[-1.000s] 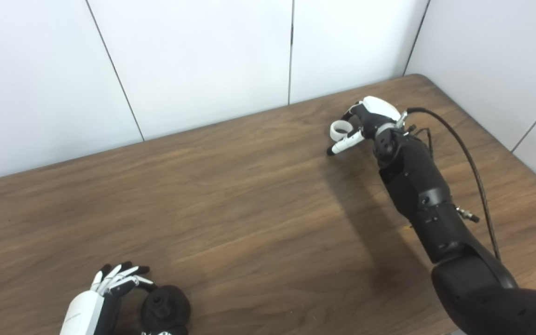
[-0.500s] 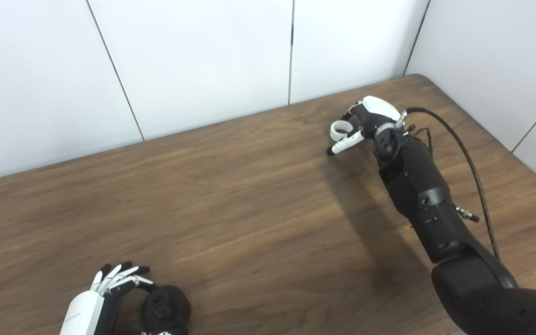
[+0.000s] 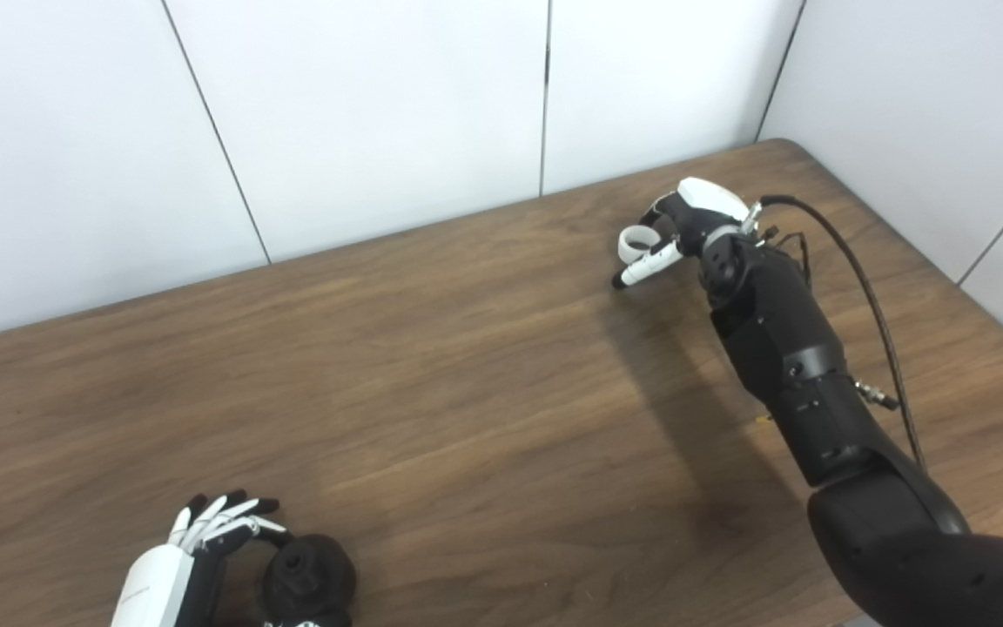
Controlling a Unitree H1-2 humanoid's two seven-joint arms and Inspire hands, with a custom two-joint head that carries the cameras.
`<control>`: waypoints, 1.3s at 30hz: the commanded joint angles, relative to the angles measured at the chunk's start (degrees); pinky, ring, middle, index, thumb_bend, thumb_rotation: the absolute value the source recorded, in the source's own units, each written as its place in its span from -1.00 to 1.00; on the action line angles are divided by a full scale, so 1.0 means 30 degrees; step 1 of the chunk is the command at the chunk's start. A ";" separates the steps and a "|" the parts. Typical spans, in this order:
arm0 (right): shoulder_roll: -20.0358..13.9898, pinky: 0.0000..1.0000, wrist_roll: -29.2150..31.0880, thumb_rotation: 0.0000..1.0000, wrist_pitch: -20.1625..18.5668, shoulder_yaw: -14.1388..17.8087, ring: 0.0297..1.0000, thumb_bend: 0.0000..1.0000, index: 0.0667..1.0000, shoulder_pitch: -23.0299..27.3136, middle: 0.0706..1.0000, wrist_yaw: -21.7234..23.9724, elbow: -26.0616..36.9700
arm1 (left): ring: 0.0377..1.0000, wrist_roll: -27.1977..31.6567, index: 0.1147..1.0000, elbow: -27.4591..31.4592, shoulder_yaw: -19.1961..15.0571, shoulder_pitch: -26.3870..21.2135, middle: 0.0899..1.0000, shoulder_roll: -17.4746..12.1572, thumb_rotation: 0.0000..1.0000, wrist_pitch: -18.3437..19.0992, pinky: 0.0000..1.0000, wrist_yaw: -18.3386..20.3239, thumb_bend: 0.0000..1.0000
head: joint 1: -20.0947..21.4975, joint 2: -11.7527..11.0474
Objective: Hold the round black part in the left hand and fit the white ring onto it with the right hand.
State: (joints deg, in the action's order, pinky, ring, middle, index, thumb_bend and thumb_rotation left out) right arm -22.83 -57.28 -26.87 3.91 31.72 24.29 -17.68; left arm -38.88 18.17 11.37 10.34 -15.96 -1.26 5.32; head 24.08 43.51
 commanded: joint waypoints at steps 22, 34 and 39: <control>-0.0788 0.98 -0.0019 -0.39 -0.0012 -0.0178 1.00 0.63 0.31 0.1084 0.86 -0.0477 0.0523 | 0.81 -0.0129 -0.16 0.0638 -0.0175 -0.0196 0.55 -0.0047 -0.89 -0.0290 1.00 -0.0183 0.03 | -0.0037 0.0039; -0.0851 0.99 0.0278 -0.40 -0.0013 -0.0167 1.00 0.63 0.33 0.0961 0.86 -0.0921 0.0491 | 0.80 -0.0054 -0.16 0.0649 -0.0168 -0.0188 0.56 -0.0072 -0.89 -0.0343 1.00 -0.0130 0.03 | -0.0037 0.0039; -0.0858 0.99 0.0292 -0.40 -0.0013 -0.0147 0.99 0.63 0.32 0.0943 0.85 -0.0995 0.0477 | 0.80 -0.0105 -0.16 0.0689 -0.0168 -0.0177 0.56 -0.0059 -0.89 -0.0265 1.00 -0.0091 0.03 | -0.0037 0.0039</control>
State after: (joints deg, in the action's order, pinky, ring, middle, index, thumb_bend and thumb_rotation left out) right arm -23.21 -56.51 -26.87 3.14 32.03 22.79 -17.76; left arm -38.96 18.18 11.36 10.34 -15.85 -1.20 5.52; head 23.91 43.59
